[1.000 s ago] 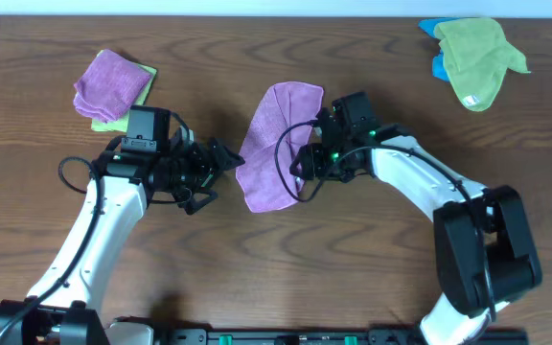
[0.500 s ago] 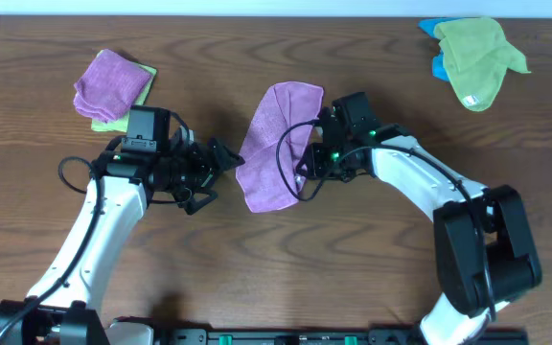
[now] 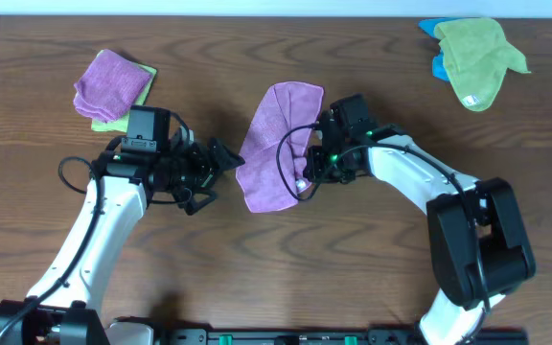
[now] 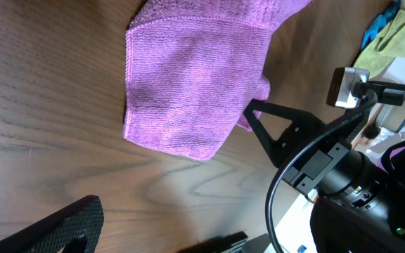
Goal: Fold the cloth
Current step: 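Reach the left gripper toward the hanging purple cloth's left edge, then grasp the purple cloth's left corner with the left gripper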
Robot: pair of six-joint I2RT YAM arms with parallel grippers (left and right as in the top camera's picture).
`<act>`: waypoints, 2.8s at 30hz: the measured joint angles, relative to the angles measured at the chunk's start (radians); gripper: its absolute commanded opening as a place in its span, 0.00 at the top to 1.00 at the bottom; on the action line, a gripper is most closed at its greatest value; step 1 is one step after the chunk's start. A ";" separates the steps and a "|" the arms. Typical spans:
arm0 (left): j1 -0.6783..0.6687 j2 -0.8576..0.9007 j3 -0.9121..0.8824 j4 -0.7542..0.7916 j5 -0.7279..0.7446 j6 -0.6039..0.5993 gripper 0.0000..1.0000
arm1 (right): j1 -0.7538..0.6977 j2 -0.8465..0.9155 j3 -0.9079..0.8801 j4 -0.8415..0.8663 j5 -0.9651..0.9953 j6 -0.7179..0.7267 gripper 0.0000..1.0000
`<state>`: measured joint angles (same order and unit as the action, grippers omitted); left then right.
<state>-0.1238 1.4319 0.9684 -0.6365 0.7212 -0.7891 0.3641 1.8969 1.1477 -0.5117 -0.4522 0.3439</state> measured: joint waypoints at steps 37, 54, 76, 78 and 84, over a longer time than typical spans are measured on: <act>-0.080 0.042 -0.364 0.575 -0.069 -0.183 0.05 | 0.000 -0.052 0.000 -0.003 -0.005 0.013 0.99; -0.158 0.225 -0.367 0.893 -0.014 -0.301 0.05 | 0.000 -0.052 0.000 -0.004 -0.019 0.013 0.99; -0.188 0.264 -0.368 0.904 -0.055 -0.336 0.94 | 0.000 -0.052 0.000 -0.003 -0.019 0.013 0.98; -0.187 0.264 -0.368 0.904 -0.054 -0.336 0.94 | -0.001 -0.052 0.000 -0.003 -0.019 0.013 0.99; -0.143 0.264 -0.343 0.897 -0.001 -0.332 0.94 | -0.025 -0.089 0.000 -0.004 0.004 0.013 0.99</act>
<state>-0.2665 1.6958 0.6250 0.2607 0.7204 -1.1213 0.3393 1.8084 1.1477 -0.5159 -0.4480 0.3569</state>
